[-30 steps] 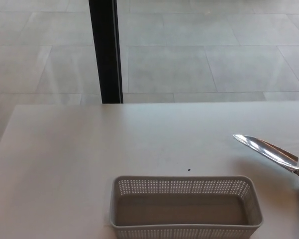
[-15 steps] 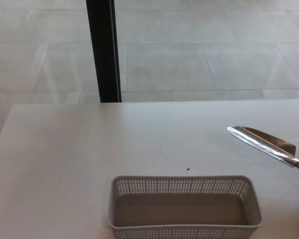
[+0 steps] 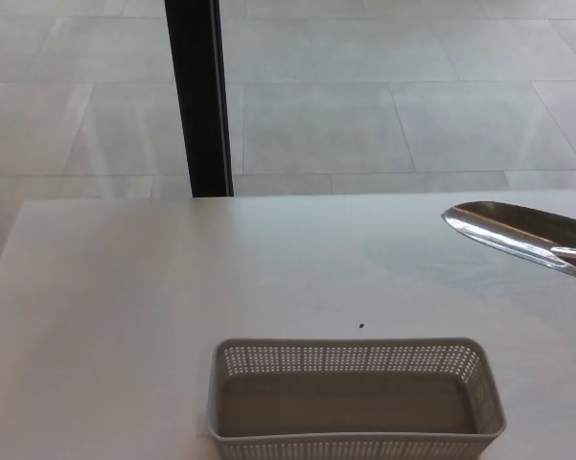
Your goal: A garden tool is kept on the righthand side and a container is kept on the lefthand side on a desk infront of the robot. the robot uses its right hand to pick up the garden tool and makes a scooping motion inside the container
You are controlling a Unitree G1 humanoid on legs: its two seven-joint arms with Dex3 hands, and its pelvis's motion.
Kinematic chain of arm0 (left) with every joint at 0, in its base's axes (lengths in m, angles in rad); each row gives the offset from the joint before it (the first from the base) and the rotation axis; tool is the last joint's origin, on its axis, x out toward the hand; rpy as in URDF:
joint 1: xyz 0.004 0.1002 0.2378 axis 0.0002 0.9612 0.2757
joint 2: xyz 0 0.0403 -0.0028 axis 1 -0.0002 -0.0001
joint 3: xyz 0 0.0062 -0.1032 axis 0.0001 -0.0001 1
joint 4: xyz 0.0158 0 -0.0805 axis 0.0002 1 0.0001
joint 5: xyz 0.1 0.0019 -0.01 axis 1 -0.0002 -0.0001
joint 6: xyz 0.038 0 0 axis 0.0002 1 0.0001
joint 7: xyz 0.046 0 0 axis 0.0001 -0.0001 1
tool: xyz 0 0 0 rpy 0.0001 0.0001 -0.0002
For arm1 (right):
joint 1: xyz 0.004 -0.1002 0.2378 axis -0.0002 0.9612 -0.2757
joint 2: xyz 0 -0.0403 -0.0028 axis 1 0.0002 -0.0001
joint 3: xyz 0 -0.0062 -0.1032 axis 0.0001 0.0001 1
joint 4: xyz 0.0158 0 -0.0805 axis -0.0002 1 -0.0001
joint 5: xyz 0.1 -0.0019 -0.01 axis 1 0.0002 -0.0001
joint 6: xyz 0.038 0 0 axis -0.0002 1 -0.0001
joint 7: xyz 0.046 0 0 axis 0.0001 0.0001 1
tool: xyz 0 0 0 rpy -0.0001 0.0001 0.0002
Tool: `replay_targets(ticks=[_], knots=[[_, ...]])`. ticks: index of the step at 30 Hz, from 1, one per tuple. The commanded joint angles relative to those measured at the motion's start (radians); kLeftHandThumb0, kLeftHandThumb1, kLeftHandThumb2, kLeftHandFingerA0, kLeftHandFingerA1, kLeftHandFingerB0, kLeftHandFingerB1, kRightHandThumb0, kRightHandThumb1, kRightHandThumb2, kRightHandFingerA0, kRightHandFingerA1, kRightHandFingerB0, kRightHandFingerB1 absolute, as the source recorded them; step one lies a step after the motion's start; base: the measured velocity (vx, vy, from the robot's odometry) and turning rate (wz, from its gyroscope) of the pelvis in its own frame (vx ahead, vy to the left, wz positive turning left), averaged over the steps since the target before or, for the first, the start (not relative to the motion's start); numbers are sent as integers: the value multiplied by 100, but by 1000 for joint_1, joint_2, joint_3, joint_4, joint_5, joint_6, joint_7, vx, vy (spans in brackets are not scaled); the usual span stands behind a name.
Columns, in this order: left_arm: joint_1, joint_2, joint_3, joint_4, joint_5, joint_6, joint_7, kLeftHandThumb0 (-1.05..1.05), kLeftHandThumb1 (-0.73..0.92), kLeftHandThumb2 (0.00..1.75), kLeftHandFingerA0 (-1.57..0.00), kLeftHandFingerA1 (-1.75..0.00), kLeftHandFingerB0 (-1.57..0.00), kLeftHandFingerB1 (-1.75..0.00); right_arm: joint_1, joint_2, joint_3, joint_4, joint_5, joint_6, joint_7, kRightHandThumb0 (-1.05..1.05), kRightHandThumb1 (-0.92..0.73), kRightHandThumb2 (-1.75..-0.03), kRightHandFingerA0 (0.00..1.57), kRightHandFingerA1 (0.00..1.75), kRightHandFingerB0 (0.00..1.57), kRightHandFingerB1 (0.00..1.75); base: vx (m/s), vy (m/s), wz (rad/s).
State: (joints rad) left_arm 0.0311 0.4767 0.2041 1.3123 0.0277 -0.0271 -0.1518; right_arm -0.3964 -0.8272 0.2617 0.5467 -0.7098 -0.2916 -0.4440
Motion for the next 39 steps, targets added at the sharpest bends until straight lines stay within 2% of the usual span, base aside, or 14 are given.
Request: replay_targets(ticks=[1,7,15,16,25,26,27,29,30,31,33,36,37,39], knots=[[-4,54,1,3,3,14,-4,-48,69,61,-62,-66,-54,-51,29,-222,-7,-201,-123,-365,-129,-29,-60,-76,86,175,71,153,0,0,0],[3,60,-1,0,5,8,-5,-48,68,60,-61,-67,-54,-52,30,-268,46,-218,-192,-439,-130,-26,-56,-79,109,170,67,141,0,0,0],[-2,63,-3,6,9,3,-10,-50,69,61,-59,-64,-52,-51,-12,-294,61,-207,-189,-472,-62,-24,-57,-81,87,175,73,149,0,0,0],[-2,63,-4,4,9,3,-7,-49,69,60,-61,-64,-54,-51,-9,-296,57,-216,-175,-449,-20,-28,-68,-74,88,165,84,111,0,0,0],[1,62,-9,4,7,2,-2,-50,68,60,-62,-67,-54,-51,1,-278,14,-289,-165,-269,151,-34,-61,-61,87,167,85,118,0,0,0],[1,61,-7,2,4,3,-1,-51,68,60,-62,-67,-54,-52,5,-279,9,-317,-165,-254,187,-34,-47,-93,113,129,88,105,0,0,0],[1,59,5,5,-8,1,-9,-50,67,60,-62,-68,-54,-52,12,-274,3,-338,-166,-238,205,-30,-61,-63,87,166,87,100,0,0,0],[2,57,8,7,-7,-5,-9,-51,67,60,-64,-67,-55,-52,18,-267,0,-358,-192,-214,217,-30,-60,-65,93,170,88,101,0,0,0],[-4,54,5,8,-2,3,-4,-50,66,60,-63,-68,-55,-52,21,-270,-2,-391,-204,-169,290,-36,-49,-95,113,130,82,99,0,0,0],[-4,56,1,8,3,2,-8,-51,67,60,-62,-68,-54,-52,30,-252,-1,-430,-219,-90,376,-26,-61,-74,102,174,73,137,0,0,0],[-1,56,-2,6,5,4,-7,-51,68,60,-62,-67,-54,-51,42,-237,-11,-464,-207,-33,446,-33,-61,-78,86,175,69,145,0,0,0],[6,56,7,5,-5,4,-16,-50,67,60,-60,-64,-54,-50,52,-199,-21,-519,-209,78,554,-32,-58,-87,115,164,86,120,0,0,0],[7,57,8,4,-7,4,-21,-52,66,60,-61,-66,-55,-52,54,-185,-26,-528,-209,102,567,-34,-64,-79,91,175,84,108,0,0,0],[10,55,6,3,-5,3,-18,-52,66,60,-65,-66,-57,-52,55,-169,-32,-548,-234,139,591,-40,-52,-100,119,134,81,88,0,0,0]])
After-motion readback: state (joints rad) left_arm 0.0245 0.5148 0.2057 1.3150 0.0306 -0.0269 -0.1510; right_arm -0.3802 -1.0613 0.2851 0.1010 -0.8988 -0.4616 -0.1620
